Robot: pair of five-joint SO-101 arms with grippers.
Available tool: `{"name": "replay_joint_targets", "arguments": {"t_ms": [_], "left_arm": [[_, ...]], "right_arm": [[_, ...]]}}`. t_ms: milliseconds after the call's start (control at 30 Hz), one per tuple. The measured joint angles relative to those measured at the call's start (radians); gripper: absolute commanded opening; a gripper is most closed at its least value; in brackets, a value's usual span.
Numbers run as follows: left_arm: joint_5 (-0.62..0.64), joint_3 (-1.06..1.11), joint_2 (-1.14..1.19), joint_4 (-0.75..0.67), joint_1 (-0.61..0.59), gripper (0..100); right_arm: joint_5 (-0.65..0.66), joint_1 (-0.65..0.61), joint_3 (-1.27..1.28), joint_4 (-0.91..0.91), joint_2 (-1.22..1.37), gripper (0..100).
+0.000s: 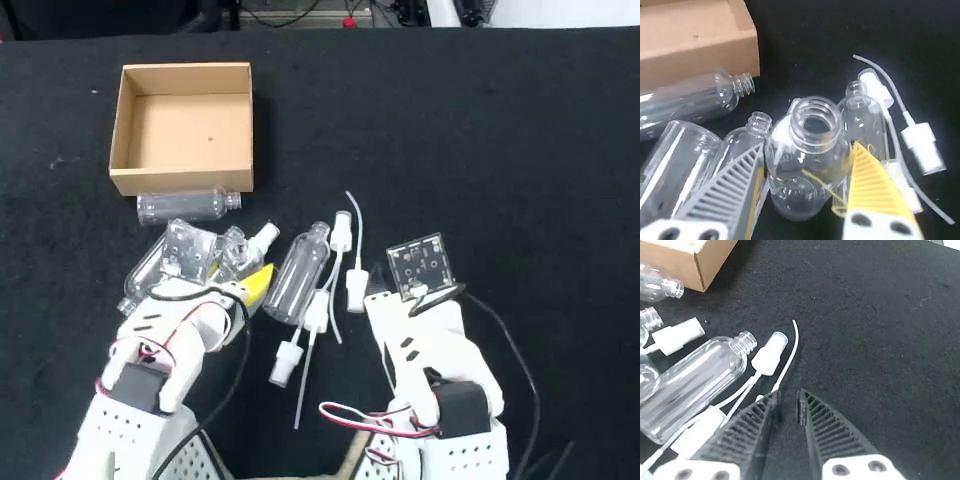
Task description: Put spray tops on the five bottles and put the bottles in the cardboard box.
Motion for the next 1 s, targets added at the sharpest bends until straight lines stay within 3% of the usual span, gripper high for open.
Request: {"name": "replay_joint_targets", "arguments": {"t_ms": [233,367,733,1000], "left_arm": [[-0.008,-0.256,-0.002,0.285,0.000,22],[-0.110,-0.359,-0.002,0.367,-0.014,22],[-0.311,-0.479,0.003,0.430,-0.470,22],[-0.333,-0.376,-0.005,0.430,-0.555,22]], "right_arm": [[0.000,0.000,0.000,0.000,0.000,6.4],[0.000,0.000,0.000,0.000,0.000,6.4],[0.000,0.000,0.000,0.000,0.000,6.4],[0.000,0.000,-0.055,0.000,0.000,6.4]]}}
